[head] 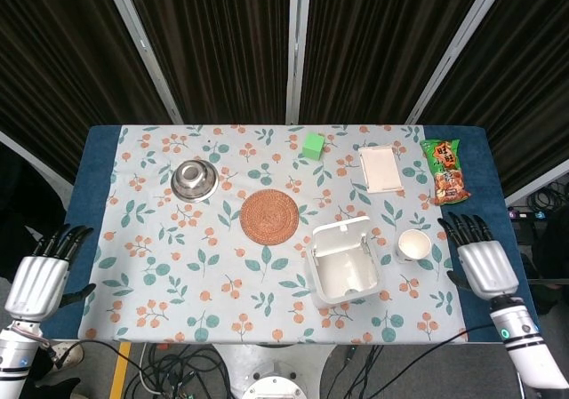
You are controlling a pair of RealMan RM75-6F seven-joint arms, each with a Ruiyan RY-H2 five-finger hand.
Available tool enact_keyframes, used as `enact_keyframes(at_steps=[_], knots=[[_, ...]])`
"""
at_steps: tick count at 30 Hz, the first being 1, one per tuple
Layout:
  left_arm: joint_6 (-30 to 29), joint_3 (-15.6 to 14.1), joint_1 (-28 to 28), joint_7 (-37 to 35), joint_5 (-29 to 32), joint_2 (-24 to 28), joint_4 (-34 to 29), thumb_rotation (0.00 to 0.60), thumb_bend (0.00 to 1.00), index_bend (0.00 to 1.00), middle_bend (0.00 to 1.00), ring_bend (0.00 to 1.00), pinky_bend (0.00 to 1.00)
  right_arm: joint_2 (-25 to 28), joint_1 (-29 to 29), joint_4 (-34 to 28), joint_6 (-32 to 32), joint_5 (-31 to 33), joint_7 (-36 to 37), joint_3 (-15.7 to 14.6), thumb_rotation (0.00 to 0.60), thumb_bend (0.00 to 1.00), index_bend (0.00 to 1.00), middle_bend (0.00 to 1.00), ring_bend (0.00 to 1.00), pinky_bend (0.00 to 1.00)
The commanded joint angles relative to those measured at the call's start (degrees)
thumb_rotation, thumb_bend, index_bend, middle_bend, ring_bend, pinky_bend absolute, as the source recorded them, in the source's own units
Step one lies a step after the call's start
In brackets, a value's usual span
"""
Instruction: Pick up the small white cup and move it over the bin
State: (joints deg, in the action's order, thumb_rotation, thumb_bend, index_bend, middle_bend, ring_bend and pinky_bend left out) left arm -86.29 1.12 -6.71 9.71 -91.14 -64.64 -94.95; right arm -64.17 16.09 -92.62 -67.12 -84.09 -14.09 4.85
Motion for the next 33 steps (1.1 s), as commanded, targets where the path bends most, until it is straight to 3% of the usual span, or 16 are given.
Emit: enact_keyframes(at_steps=[1,7,15,26,33], knots=[[0.20,-0.06,-0.02,0.09,0.16,0.02,-0.02,0.600,0.03,0.15,0.16,0.09,0.19,-1.33,2.90,-1.71,3.75,2.02,-3.63,0.79,0.600,0.13,0.00,0.00,0.00,0.00],[0.39,-0.10,0.04,-0.24,0.52,0.06,0.20,0.600,0.03,0.15,0.16,0.09,0.19,-2.96,6.51,-4.00,9.27,8.38,-10.69,1.41,0.600,0.13,0.00,0.00,0.00,0.00],[0.58,-0.22,-0.03,-1.03,0.45,-0.09,0.80,0.600,0.03,0.15,0.16,0.09,0.19,-4.95,9.23,-4.52,11.81,14.71,-16.69,1.18,0.600,0.13,0.00,0.00,0.00,0.02],[0.41,-0.39,0.19,-1.69,0.48,-0.06,1.33,0.600,0.03,0.15,0.16,0.09,0.19,-6.67,11.52,-2.93,13.27,18.60,-17.61,-0.07,0.600,0.17,0.00,0.03,0.00,0.32],[0.51,-0.38,0.16,-1.61,0.55,-0.14,1.36,0.600,0.03,0.15,0.16,0.09,0.19,-7.04,11.70,-1.96,12.53,18.45,-16.49,-0.97,0.600,0.21,0.00,0.09,0.04,0.39]])
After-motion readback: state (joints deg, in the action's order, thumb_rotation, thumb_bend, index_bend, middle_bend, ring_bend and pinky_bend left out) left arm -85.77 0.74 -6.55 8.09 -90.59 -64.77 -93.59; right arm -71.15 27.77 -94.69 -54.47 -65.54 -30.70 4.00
